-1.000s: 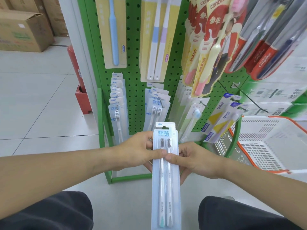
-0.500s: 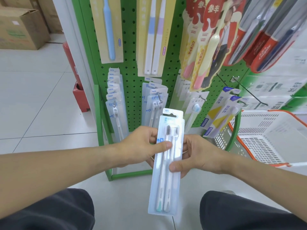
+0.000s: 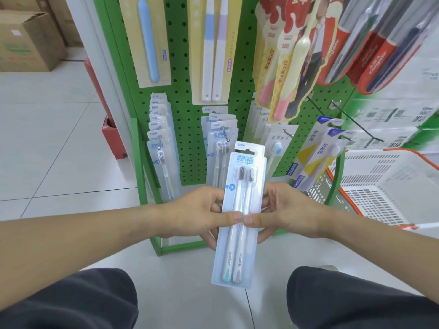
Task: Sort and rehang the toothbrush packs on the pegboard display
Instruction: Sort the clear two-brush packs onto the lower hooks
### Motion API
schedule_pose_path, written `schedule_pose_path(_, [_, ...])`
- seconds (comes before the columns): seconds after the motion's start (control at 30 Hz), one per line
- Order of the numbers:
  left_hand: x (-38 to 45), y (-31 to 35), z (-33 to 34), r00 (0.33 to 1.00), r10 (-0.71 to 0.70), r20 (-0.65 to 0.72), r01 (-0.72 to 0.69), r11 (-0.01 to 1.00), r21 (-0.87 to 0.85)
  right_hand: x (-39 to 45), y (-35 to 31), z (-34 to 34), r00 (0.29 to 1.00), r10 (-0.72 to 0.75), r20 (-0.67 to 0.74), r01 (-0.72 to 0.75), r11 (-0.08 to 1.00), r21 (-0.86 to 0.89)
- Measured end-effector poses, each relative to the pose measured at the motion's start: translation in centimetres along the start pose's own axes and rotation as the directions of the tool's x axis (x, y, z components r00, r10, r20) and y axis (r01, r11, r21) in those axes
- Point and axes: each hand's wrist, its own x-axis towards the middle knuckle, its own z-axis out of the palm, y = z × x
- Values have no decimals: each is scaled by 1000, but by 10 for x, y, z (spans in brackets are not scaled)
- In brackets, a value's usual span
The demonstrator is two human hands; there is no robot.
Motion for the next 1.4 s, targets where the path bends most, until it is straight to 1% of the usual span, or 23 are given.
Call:
schedule_pose_path(0.07, [0,-1,1,1000,22,-17,-22,1000,-7,1,0,0,1000,-13,-12,13,1000,-21])
schedule_pose_path(0.17, [1,-3,4,996,69,-56,-71,997,-25,1,-2,0,1000,4,-6,-5,998,-65])
schedule_pose_path(0.3, [5,-6,7,987,117,-108,-121,992,-33,-2,-5,-3,1000,-3,-10,2,997,-80])
schedule_pose_path(0.37, [5,-11,10,993,90,-77,-92,995,-24,-4,-5,-5,1000,-16,-13,14,996,-91])
schedule_pose_path(0.47, [5,-20,14,999,45,1,-45,999,21,-5,-3,-7,999,-26,-48,24,999,-45])
schedule_pose_path(0.57, [6,-17,16,1000,26,1,-26,996,87,-5,-5,-9,989,-79,-123,81,997,12])
schedule_pose_path(0.67, [4,-12,16,999,-27,26,25,996,82,-4,-6,-12,972,-121,-201,137,988,68])
schedule_pose_path(0.73, [2,-11,15,998,-42,56,38,997,69,-5,-7,-13,974,-131,-185,145,987,67])
schedule_pose_path(0.87, [-1,-15,10,990,-40,133,32,998,55,-8,-7,-13,987,-119,-104,118,993,-15])
schedule_pose_path(0.97, [-1,-16,8,984,-64,166,50,995,89,-9,-8,-14,989,-109,-100,108,994,-24])
schedule_pose_path(1.07, [-1,-14,6,990,-102,94,82,977,196,-11,-9,-15,991,-105,-87,103,994,-27])
schedule_pose_path(1.17, [-2,-13,4,995,-95,-6,90,913,397,-13,-9,-14,991,-105,-86,100,993,-69])
schedule_pose_path(1.23, [-5,-11,7,994,-65,-85,98,867,488,-13,-10,-9,988,-110,-105,94,985,-141])
schedule_pose_path(1.27, [-6,-10,9,994,-40,-105,87,861,501,-13,-9,-5,987,-113,-115,90,977,-195])
schedule_pose_path(1.33, [-7,-6,16,993,4,-115,50,885,463,-12,-8,5,987,-110,-119,71,954,-291])
schedule_pose_path(1.4, [-7,-4,20,993,34,-117,23,889,457,-10,-7,16,992,-82,-94,53,958,-281])
